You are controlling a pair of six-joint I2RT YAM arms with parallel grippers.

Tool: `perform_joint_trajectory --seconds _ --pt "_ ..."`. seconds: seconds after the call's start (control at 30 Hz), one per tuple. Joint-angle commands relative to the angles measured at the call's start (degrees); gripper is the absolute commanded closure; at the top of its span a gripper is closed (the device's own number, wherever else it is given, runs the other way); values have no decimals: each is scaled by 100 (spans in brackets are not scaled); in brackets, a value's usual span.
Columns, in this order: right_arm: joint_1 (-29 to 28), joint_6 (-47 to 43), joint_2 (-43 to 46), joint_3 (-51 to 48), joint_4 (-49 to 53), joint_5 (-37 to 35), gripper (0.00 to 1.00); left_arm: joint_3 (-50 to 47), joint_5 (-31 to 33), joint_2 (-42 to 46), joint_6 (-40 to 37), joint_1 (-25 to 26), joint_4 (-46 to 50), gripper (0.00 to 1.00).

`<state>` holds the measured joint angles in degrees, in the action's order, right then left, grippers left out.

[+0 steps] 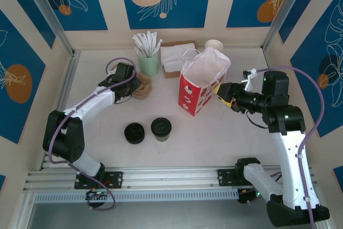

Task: Pack the takeout coffee

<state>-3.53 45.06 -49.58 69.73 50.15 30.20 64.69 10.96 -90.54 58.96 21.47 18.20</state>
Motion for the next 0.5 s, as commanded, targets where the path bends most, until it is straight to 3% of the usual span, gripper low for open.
perform_joint_trajectory --seconds 0.0,0.23,0.47 --pt "101 -116 45 -64 -101 435 48 225 -77 -138 177 -96 -107 56" --pt "152 -141 -25 -29 -93 546 48 257 -156 -206 242 -135 -157 57" --pt "170 -122 -45 -20 -114 570 48 92 175 112 272 -143 -43 56"
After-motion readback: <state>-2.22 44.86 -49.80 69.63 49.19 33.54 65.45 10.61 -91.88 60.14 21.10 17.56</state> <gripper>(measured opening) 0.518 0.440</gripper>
